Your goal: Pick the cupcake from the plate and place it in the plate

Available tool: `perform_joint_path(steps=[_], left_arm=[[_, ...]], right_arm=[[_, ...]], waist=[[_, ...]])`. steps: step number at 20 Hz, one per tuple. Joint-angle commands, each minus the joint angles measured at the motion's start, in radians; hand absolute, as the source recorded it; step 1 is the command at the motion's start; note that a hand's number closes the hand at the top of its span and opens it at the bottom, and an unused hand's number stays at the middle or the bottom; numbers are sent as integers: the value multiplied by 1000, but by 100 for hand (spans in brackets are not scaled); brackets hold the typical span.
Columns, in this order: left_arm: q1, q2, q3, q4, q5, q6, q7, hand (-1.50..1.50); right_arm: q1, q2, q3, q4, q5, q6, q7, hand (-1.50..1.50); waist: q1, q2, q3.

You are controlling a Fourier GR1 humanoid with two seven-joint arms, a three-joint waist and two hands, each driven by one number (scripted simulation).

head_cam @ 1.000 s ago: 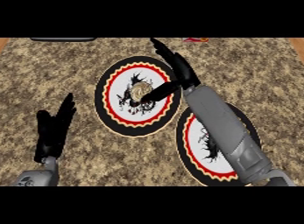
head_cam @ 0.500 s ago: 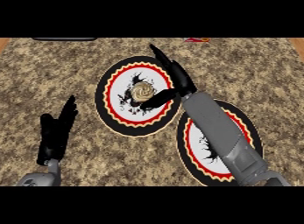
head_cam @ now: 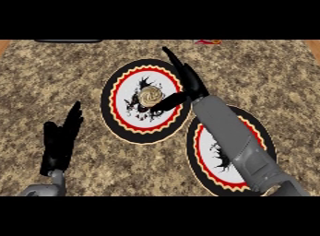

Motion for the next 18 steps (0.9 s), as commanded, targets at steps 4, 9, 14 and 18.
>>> perform_joint_path(steps=[4, 9, 14, 18], left_arm=[[12, -6, 3, 7, -25, 11, -15, 0], [-3, -20, 0, -10, -21, 13, 29, 0], [-17, -16, 15, 61, -13, -13, -61, 0], [50, -13, -4, -54, -27, -3, -6, 0]], right_arm=[[44, 3, 6, 0, 51, -59, -3, -150], [57, -34, -41, 26, 83, -25, -12, -150], [-4, -49, -104, 125, 92, -47, -75, -150], [69, -74, -131, 148, 90, -47, -160, -150]], waist=[[-7, -3, 0], [-13, -4, 0], [0, 2, 0], [6, 2, 1]])
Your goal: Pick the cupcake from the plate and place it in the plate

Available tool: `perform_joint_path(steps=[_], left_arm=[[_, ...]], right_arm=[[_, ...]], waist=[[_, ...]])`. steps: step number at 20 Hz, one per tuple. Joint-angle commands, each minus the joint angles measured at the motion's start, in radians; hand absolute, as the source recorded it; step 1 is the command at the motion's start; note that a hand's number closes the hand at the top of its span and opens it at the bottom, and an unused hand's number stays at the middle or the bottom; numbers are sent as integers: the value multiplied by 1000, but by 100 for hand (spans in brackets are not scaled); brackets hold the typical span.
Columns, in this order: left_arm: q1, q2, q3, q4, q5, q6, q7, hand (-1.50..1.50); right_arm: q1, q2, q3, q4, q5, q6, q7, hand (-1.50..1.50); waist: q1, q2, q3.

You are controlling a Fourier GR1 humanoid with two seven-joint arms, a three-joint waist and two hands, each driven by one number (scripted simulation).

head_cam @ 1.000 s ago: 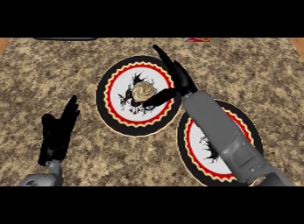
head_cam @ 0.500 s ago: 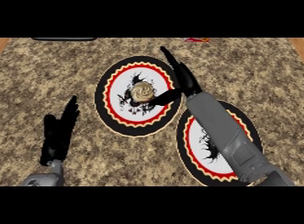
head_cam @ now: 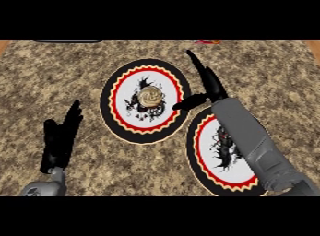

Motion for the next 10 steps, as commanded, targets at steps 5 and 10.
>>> perform_joint_path(steps=[5, 10], left_arm=[[26, -28, -19, 9, -17, 7, -26, 0], [31, -10, -25, -51, -21, -7, 39, 0]], right_arm=[[-7, -41, -72, 62, 9, 8, -61, -150], [-1, -42, -106, 99, 10, -81, -99, -150]], waist=[[3, 2, 0], [10, 4, 1]])
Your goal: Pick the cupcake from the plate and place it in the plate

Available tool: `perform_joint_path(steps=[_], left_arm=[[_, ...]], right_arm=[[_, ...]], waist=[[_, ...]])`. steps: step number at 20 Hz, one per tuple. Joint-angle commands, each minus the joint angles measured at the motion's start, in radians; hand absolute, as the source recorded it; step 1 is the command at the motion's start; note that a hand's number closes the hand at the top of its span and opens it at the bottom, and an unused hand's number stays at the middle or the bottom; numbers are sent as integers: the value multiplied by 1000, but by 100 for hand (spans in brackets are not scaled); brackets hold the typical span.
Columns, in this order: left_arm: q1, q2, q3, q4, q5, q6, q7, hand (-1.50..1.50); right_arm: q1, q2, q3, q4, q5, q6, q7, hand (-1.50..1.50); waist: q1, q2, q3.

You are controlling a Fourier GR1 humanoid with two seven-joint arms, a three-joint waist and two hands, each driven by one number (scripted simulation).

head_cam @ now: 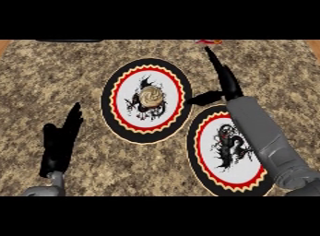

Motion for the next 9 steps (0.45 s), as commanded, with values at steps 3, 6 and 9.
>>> perform_joint_path(steps=[3, 6, 9], left_arm=[[-53, -9, 3, 2, -14, 16, 37, 0], [-31, -1, 15, 33, 9, -17, -13, 0], [-30, -34, -15, 6, -23, 22, 13, 0]], right_arm=[[-14, -33, -42, 41, 3, -17, -3, -150], [-9, -16, -42, 56, 23, -55, -17, -150], [15, -64, -46, 69, 33, -33, -41, -150]], waist=[[2, 2, 0], [6, 4, 0], [7, 4, 1]])
